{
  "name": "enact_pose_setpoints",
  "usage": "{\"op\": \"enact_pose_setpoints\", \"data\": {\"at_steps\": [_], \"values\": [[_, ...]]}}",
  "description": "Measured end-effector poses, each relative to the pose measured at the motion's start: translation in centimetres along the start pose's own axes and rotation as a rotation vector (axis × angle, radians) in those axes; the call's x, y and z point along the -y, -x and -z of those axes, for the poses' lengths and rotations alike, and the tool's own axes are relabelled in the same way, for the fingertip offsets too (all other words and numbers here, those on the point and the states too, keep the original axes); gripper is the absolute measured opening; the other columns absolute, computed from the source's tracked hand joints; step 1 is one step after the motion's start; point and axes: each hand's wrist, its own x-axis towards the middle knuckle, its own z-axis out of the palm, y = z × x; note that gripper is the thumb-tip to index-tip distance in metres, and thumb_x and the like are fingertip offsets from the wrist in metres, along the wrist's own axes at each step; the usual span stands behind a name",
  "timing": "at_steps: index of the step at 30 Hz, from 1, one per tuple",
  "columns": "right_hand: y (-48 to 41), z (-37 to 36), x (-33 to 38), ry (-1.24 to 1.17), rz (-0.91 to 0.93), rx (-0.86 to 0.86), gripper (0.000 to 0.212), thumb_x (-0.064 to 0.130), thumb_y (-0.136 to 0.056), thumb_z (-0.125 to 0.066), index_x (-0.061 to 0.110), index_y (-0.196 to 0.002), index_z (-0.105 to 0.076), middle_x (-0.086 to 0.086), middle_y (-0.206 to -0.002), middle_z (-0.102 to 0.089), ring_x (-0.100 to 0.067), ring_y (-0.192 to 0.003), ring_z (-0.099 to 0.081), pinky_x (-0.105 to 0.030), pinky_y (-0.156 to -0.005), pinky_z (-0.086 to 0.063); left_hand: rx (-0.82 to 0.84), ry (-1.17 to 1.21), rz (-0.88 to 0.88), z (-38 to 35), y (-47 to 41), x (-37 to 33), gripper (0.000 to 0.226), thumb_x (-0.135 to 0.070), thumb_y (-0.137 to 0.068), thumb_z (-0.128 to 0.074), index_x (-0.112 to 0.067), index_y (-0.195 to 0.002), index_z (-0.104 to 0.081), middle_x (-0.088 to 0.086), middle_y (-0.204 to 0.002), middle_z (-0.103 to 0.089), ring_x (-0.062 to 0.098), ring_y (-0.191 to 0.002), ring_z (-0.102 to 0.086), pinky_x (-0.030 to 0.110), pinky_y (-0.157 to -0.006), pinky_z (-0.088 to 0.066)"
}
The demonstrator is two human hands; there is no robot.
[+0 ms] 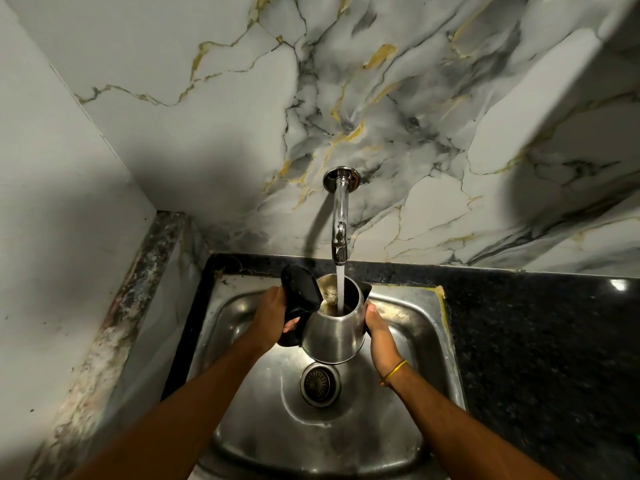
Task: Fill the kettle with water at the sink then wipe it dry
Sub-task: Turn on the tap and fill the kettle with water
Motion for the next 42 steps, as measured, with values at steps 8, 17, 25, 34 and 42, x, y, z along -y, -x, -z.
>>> {"op": "enact_pose_setpoints", "data": {"at_steps": [8, 17, 25, 34, 42], "values": [[-0.3, -0.1, -0.1, -0.033, 0.021, 0.011, 0.048, 0.040, -0.110, -0.033, 0.017, -0.141, -0.062, -0.001, -0.140, -0.067, -0.012, -0.134, -0.058, -0.039, -0.122, -0.038, 0.029, 0.013, -0.003, 0.0, -0.3, -0.4, 0.074, -0.055, -0.087, -0.040, 0.012, -0.057, -0.045, 0.012, -0.045, -0.042, 0.019, -0.037, -0.033, 0.026, -0.045, -0.028], [-0.5, -0.1, -0.1, -0.040, 0.037, 0.011, 0.047, 0.040, -0.110, -0.033, 0.019, -0.141, -0.061, 0.002, -0.139, -0.067, -0.006, -0.130, -0.058, -0.036, -0.121, -0.038, 0.062, 0.044, 0.004, 0.1, -0.1, -0.9, 0.077, -0.052, -0.091, -0.038, 0.019, -0.062, -0.043, 0.018, -0.052, -0.044, 0.018, -0.038, -0.032, 0.023, -0.044, -0.029], [-0.5, 0.0, 0.0, -0.039, 0.041, 0.005, 0.040, 0.040, -0.110, -0.033, 0.028, -0.131, -0.065, 0.012, -0.128, -0.070, 0.007, -0.116, -0.064, -0.018, -0.102, -0.046, 0.026, 0.054, 0.036, -0.3, -0.1, -1.5, 0.073, -0.060, -0.083, -0.040, 0.009, -0.066, -0.055, 0.011, -0.048, -0.044, 0.017, -0.038, -0.032, 0.025, -0.043, -0.027], [-0.4, 0.2, 0.2, -0.034, 0.036, -0.011, 0.042, 0.038, -0.110, -0.032, 0.025, -0.134, -0.063, 0.015, -0.125, -0.070, 0.012, -0.112, -0.065, -0.011, -0.092, -0.049, 0.031, 0.064, 0.036, -0.4, -0.1, -1.4, 0.064, -0.054, -0.089, -0.038, 0.002, -0.064, -0.054, 0.010, -0.045, -0.042, 0.018, -0.037, -0.032, 0.025, -0.042, -0.028], [-0.6, 0.3, -0.4, -0.030, 0.026, -0.023, 0.047, 0.047, -0.106, -0.040, 0.021, -0.137, -0.065, 0.002, -0.136, -0.070, -0.013, -0.134, -0.059, -0.039, -0.121, -0.039, 0.017, 0.004, 0.015, -0.5, 0.2, -1.3, 0.063, -0.032, -0.104, -0.032, -0.019, -0.045, -0.049, 0.001, -0.038, -0.043, 0.017, -0.036, -0.034, 0.026, -0.046, -0.030]]}}
